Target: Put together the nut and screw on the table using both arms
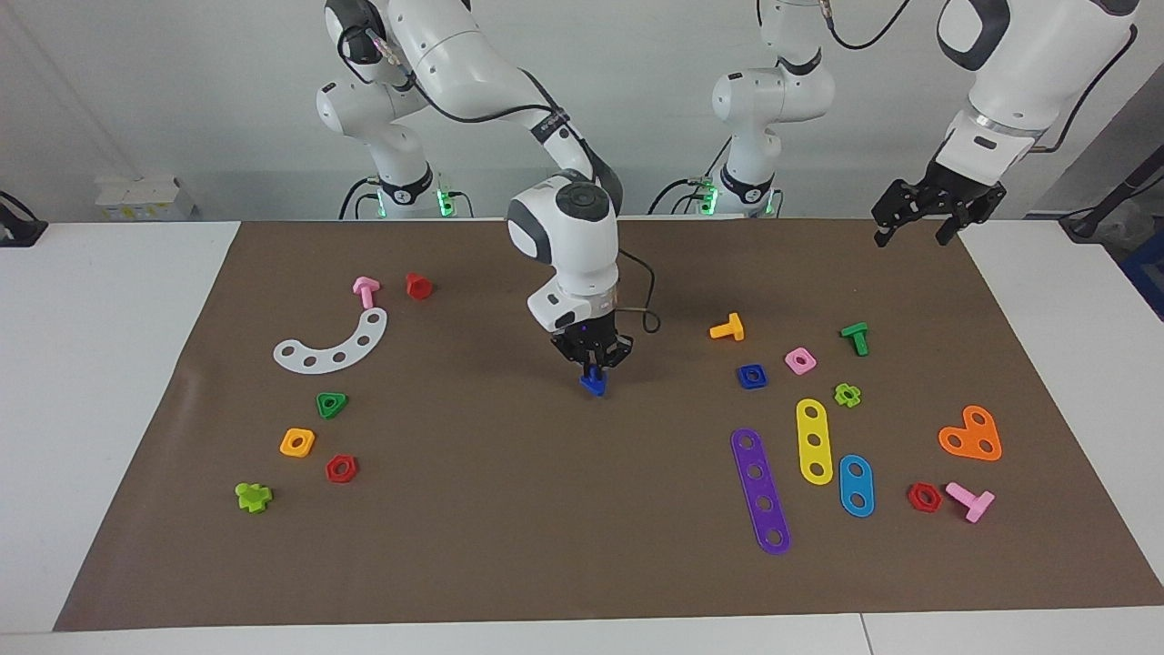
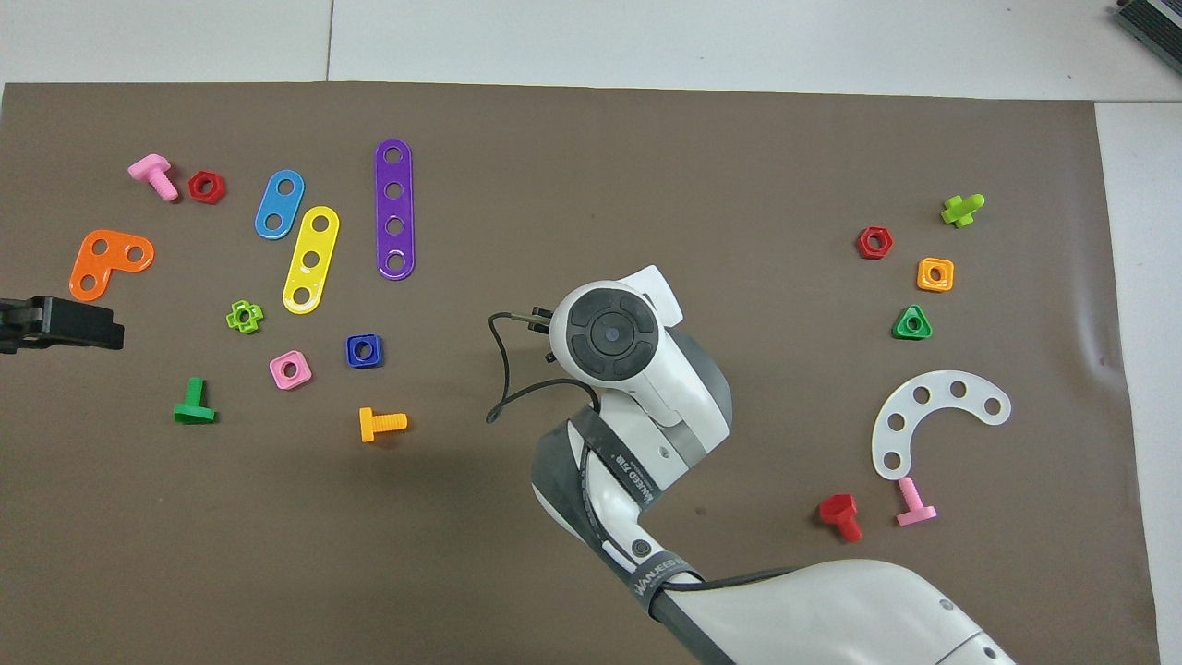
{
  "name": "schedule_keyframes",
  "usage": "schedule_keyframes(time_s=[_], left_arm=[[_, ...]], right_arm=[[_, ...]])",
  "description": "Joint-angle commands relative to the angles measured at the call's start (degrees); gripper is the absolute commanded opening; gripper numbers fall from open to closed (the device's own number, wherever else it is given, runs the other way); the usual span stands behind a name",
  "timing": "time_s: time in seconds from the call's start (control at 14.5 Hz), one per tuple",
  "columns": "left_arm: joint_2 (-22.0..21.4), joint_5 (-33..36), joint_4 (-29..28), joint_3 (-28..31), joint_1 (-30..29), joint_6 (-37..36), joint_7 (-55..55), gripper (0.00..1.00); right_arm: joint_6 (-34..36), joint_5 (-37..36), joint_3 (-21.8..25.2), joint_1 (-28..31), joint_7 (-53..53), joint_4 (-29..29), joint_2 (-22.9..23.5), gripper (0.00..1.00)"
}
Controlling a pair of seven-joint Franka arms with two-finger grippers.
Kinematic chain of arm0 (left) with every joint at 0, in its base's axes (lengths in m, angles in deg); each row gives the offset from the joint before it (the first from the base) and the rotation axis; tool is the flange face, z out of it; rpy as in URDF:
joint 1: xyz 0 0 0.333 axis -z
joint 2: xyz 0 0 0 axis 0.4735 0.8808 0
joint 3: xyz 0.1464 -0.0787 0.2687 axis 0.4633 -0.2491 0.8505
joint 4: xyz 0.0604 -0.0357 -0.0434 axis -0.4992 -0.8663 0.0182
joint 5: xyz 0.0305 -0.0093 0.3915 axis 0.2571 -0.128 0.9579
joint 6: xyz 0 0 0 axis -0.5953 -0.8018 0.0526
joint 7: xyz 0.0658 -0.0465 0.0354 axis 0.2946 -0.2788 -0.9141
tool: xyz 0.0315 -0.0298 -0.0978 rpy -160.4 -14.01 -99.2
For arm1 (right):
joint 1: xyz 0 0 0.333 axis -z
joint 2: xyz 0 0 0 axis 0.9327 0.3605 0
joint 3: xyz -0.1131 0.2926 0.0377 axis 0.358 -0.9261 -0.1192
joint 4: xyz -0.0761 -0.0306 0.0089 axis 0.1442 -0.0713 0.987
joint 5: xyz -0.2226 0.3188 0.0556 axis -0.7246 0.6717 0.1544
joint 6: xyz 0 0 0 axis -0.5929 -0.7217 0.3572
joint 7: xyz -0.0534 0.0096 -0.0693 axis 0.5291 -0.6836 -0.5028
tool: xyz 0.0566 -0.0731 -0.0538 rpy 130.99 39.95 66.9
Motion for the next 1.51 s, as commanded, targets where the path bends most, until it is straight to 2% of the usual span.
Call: schedule_keyframes(time_s=[0.0, 0.07, 0.14, 0.21, 0.41, 0.62, 0.76, 0.89, 1.1, 1.31, 1.44], left_arm=[[-1.0, 0.4, -0.8, 0.1, -0.1, -0.5, -0.4, 1.00], [-1.0, 0.4, -0.8, 0.0, 0.2, -0.5, -0.5, 1.00], [-1.0, 0.4, -0.8, -0.1, 0.6, -0.6, -0.2, 1.00], [-1.1, 0.4, -0.9, -0.3, 0.9, -0.4, -0.6, 1.00], [-1.0, 0.0, -0.8, -0.5, 0.9, 0.8, -0.1, 1.00], [-1.2, -0.3, -2.8, -0.6, 1.1, 2.3, -0.3, 1.00], [0.1, -0.3, -3.0, -0.5, 3.8, 2.5, -1.5, 1.00], [3.5, -0.3, -3.5, -0.5, 5.7, 4.8, -4.3, 1.00], [8.7, -0.4, -7.2, -0.5, 8.8, 13.0, -8.8, 0.98], [9.4, -0.4, -18.6, -0.5, 10.1, 28.6, -12.4, 0.97], [11.8, -0.4, -21.8, -0.5, 11.3, 34.1, -14.6, 0.95]], right_arm=[[0.0, -1.3, 0.0, -0.2, 0.5, 0.0, 0.5, 0.00], [0.1, -1.3, 0.0, -0.2, 0.6, -0.1, 0.5, 0.00], [0.2, -1.3, 0.0, -0.2, 0.5, -0.1, 0.5, 0.57], [0.3, -1.4, 0.1, -0.2, 0.4, 0.0, 0.3, 1.00], [1.4, -1.4, 0.1, 1.5, 0.2, 0.0, -2.5, 1.00], [4.3, -1.3, 0.0, 6.8, -2.0, 0.0, -7.4, 1.00], [6.2, -1.2, 0.0, 11.1, -6.9, -0.2, -10.4, 1.00], [7.4, -1.1, 0.0, 14.2, -11.8, -0.2, -12.8, 1.00], [14.3, -1.0, 0.0, 19.5, -19.5, -0.2, -18.0, 1.00], [21.8, -0.7, 0.0, 24.7, -28.2, -0.1, -22.3, 1.00], [24.7, -0.2, 0.0, 27.9, -33.2, -0.2, -24.3, 1.00]])
